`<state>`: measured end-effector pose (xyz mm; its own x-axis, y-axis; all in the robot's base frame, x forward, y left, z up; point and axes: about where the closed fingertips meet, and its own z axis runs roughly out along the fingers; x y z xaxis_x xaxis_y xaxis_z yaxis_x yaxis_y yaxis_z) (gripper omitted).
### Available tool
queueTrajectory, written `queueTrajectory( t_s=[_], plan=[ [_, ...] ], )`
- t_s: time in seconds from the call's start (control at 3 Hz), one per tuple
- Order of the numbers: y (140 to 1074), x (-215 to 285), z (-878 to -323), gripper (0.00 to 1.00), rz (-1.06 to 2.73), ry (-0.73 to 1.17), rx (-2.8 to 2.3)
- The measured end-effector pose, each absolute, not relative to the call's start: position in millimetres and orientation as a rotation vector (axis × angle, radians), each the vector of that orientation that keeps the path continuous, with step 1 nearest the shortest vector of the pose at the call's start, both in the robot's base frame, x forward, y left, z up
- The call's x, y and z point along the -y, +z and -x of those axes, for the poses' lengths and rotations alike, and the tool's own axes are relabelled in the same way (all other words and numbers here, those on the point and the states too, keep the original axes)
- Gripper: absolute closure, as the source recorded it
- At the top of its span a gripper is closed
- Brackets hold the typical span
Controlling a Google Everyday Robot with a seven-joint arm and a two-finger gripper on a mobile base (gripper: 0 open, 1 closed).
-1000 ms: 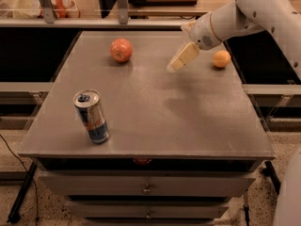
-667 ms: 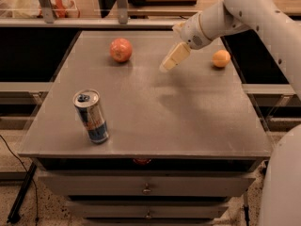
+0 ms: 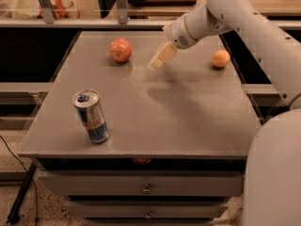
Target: Move apple near redbull can
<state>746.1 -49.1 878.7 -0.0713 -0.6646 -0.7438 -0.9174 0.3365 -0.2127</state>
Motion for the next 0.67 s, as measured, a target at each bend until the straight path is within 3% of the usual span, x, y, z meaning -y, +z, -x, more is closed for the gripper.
queueTrajectory(
  t_s=[0.67],
  plan=[
    [882.1, 11.2, -763.7, 0.0, 1.354, 0.485, -1.772]
  ],
)
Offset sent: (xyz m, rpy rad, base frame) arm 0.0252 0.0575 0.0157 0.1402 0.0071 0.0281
